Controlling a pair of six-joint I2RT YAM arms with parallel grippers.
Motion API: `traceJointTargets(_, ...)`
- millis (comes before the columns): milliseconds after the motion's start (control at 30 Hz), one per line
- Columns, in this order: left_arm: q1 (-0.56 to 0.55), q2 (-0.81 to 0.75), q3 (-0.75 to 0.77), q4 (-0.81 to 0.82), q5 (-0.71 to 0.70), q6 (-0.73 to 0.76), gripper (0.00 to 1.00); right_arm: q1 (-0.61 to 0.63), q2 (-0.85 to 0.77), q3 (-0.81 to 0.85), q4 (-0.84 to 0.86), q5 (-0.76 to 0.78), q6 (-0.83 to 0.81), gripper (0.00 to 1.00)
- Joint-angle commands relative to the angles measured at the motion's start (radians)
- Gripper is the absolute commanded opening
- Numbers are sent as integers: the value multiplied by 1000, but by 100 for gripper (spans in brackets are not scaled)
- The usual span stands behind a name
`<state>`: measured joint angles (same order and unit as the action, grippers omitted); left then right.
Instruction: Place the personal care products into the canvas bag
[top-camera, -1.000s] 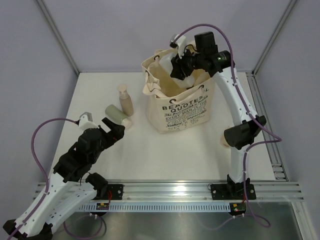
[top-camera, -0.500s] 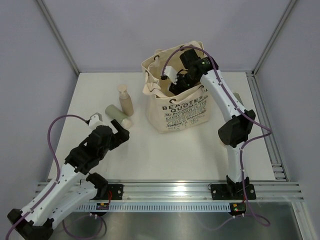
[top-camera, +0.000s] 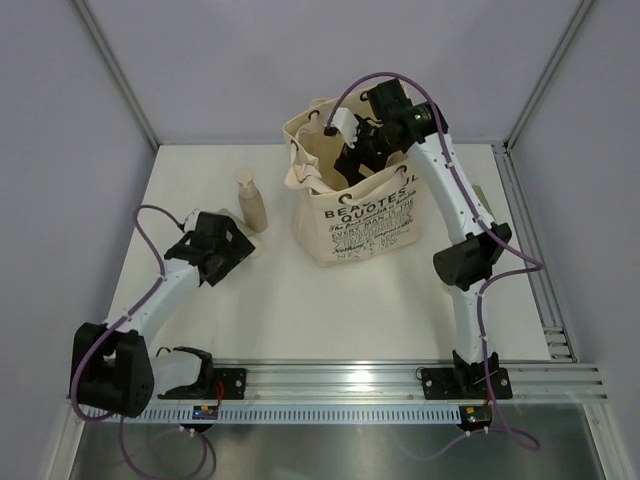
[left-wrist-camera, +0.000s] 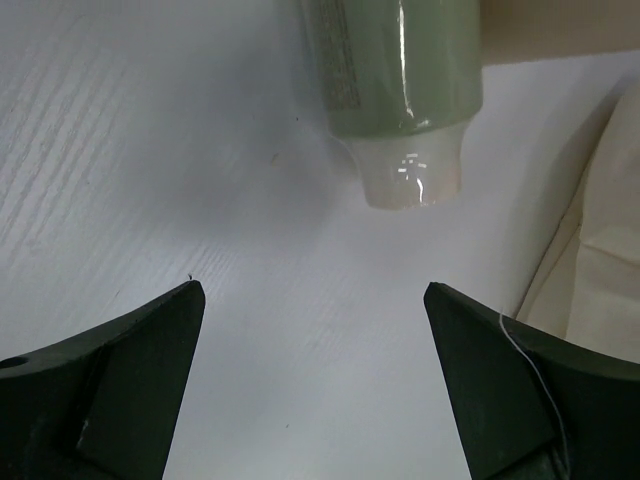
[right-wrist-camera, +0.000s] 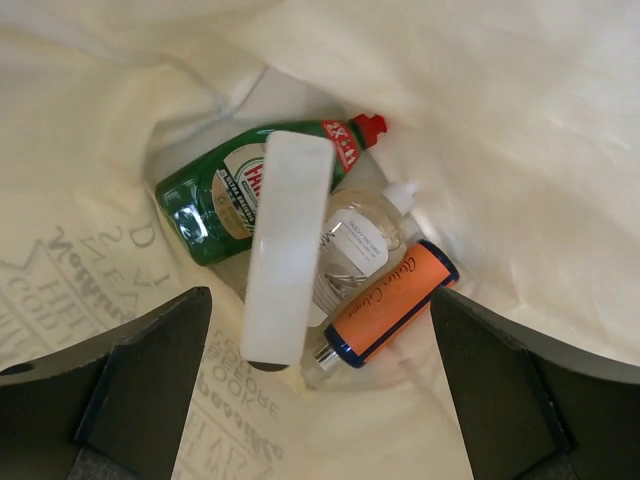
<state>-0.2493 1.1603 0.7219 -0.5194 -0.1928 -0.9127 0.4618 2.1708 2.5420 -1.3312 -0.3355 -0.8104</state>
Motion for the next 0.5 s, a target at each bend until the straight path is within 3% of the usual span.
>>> traceJointTargets(0, 45, 61, 96, 67, 65, -12, 97, -44, -94, 43, -19, -83, 54, 100)
traceJointTargets(200, 180, 105, 102, 179, 139, -71, 93, -149, -233, -20, 41, -325, 120, 99)
traceJointTargets(467, 292, 396, 302, 194, 254, -22, 89, -298, -388, -222, 104, -572, 198, 100)
